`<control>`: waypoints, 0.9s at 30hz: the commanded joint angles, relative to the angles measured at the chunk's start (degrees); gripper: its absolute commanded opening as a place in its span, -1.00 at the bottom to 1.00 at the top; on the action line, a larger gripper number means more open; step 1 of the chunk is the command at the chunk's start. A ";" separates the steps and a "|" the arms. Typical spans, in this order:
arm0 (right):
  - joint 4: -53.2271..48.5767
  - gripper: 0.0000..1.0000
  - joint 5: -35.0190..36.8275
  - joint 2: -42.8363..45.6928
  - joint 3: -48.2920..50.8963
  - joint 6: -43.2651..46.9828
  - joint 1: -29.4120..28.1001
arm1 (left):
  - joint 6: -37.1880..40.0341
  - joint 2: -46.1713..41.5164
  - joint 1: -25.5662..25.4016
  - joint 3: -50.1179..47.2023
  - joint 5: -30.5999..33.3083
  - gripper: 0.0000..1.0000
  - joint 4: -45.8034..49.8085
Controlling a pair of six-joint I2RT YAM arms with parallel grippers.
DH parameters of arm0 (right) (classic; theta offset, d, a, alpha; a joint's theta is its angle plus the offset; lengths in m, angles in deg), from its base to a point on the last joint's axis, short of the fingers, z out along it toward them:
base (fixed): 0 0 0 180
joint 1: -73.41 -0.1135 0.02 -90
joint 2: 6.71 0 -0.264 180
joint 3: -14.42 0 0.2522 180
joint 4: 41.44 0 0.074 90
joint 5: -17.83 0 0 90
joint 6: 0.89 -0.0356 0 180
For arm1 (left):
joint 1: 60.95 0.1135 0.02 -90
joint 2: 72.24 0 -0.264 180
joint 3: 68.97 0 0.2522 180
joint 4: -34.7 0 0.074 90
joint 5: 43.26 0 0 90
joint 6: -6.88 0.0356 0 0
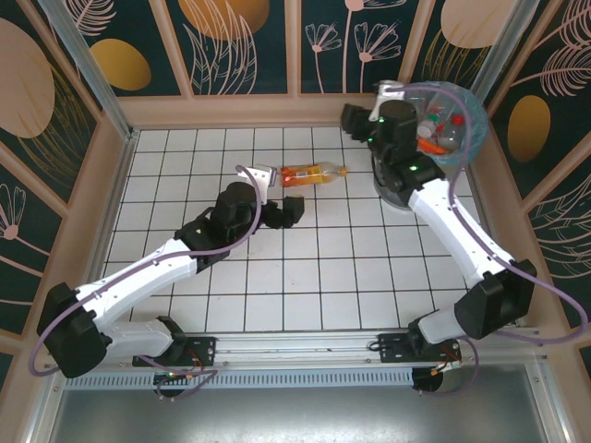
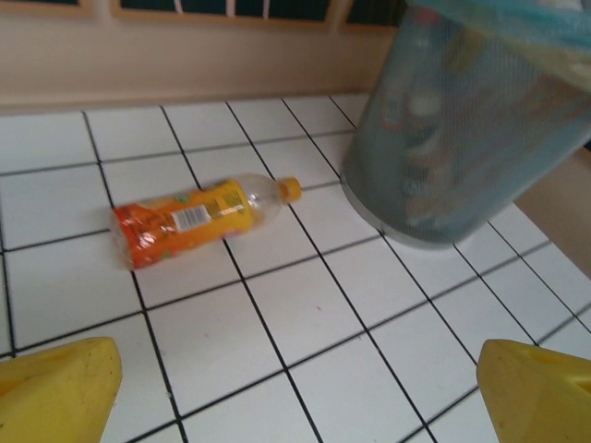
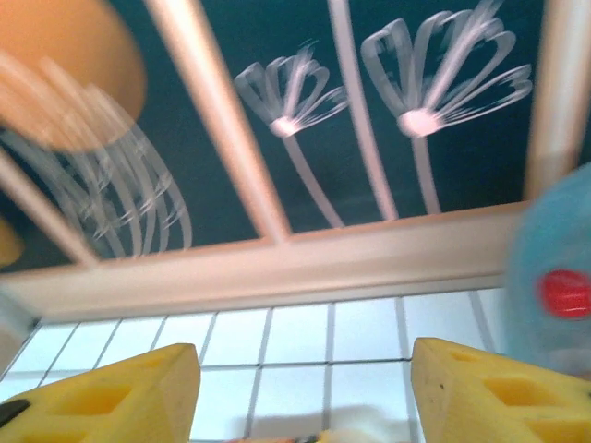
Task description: Put the plastic bottles in the bin
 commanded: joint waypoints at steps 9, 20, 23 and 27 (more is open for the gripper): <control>-0.69 0.52 -5.44 -27.70 -7.90 9.99 -6.35 | -3.38 -9.49 -0.11 -11.58 12.85 0.97 4.95; -28.78 0.55 -6.15 -60.19 -47.15 4.37 -2.89 | -7.69 -15.76 -0.08 -18.51 14.66 0.97 7.26; -33.55 0.54 -8.32 -61.22 -49.21 2.73 -2.35 | -7.61 -15.64 -0.09 -18.34 14.74 0.97 7.51; -32.58 0.54 -11.27 -54.82 -40.15 1.35 -2.54 | -7.69 -15.29 -0.14 -18.29 14.27 0.98 6.92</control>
